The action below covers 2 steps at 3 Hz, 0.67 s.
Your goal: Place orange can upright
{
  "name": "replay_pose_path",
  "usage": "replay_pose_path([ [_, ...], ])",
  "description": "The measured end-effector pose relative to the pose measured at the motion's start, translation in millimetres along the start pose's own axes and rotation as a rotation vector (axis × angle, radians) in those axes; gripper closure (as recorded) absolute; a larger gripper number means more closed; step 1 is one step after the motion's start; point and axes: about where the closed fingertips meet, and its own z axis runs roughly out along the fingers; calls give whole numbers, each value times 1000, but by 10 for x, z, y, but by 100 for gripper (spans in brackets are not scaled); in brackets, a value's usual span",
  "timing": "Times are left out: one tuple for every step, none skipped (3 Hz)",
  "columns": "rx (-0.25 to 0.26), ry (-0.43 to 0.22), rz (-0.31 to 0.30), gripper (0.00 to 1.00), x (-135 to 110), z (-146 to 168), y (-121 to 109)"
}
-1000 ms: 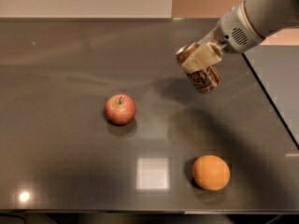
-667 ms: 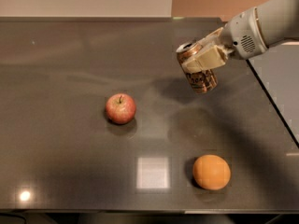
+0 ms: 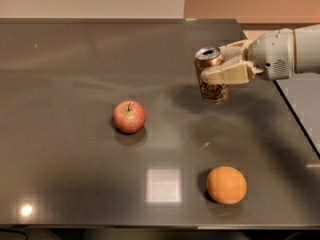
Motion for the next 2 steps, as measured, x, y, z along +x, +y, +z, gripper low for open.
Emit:
replay_pose_path([
  [-8,-96,-1,100,81,-77,2],
  [-10,-165,9,100,193,-146,-12],
])
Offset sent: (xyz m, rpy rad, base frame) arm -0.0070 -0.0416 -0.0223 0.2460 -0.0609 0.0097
